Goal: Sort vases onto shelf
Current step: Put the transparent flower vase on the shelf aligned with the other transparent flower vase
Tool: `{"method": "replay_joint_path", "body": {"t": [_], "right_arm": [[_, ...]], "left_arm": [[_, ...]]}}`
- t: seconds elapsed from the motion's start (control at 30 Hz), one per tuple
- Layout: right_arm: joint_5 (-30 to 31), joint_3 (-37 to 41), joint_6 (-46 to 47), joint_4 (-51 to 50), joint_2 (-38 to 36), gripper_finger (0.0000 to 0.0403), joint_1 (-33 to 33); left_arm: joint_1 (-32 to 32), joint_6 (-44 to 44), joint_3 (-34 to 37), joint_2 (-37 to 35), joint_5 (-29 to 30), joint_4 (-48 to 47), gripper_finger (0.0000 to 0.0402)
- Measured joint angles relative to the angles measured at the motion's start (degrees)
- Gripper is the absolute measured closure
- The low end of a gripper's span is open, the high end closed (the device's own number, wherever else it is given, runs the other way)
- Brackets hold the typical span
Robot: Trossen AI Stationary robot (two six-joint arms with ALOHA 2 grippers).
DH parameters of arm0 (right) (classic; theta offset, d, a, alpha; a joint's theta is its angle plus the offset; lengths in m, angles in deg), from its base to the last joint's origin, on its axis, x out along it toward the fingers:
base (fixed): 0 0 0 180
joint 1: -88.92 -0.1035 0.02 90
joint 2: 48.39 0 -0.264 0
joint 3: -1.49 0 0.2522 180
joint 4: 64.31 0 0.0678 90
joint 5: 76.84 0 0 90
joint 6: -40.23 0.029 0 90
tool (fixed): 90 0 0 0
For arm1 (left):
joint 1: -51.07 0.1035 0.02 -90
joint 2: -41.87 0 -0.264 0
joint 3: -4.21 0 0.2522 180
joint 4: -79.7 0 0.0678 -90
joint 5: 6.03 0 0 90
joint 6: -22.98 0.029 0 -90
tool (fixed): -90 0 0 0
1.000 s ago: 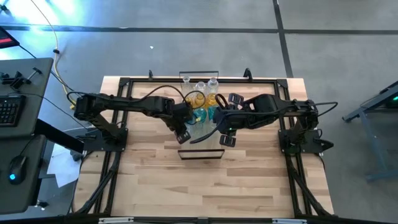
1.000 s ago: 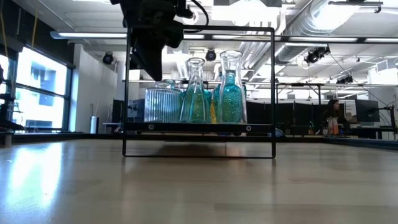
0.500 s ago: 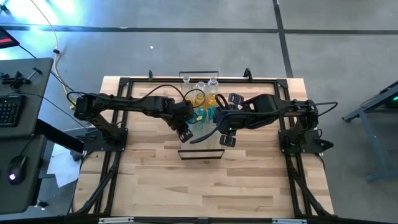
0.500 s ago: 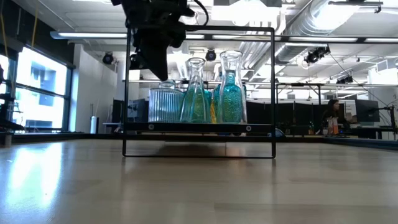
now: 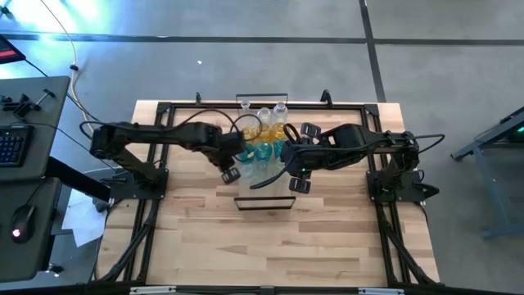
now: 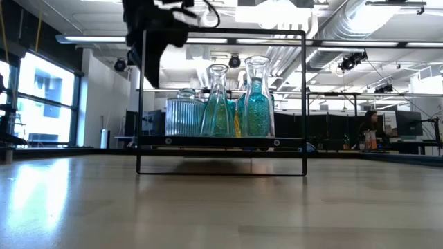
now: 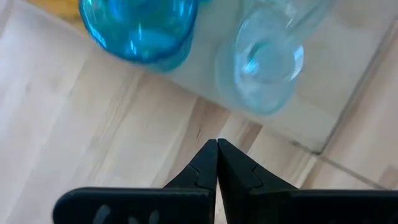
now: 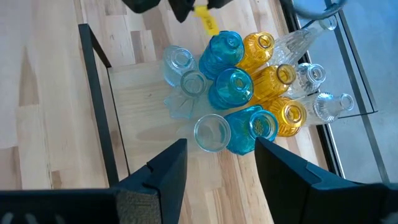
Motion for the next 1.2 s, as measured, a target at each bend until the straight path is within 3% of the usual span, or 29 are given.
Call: {"method": "replay_joint_path", "body": {"t": [0.23, 0.53, 1.2], "right_arm": [[0.0, 0.0, 0.0, 0.0, 0.0, 0.0233, 0.0], [0.0, 0.0, -0.6, 0.0, 0.0, 0.0233, 0.1], [0.0, 0.0, -1.1, 0.0, 0.0, 0.0233, 0.1]], "left_arm": [[0.0, -1.1, 4.7, 0.0, -0.1, 3.3, 0.0401], [0.4, 0.1, 4.6, 1.6, -1.9, 8.3, 0.0401], [0.3, 0.3, 4.6, 3.2, -6.5, 10.0, 0.0401]]}}
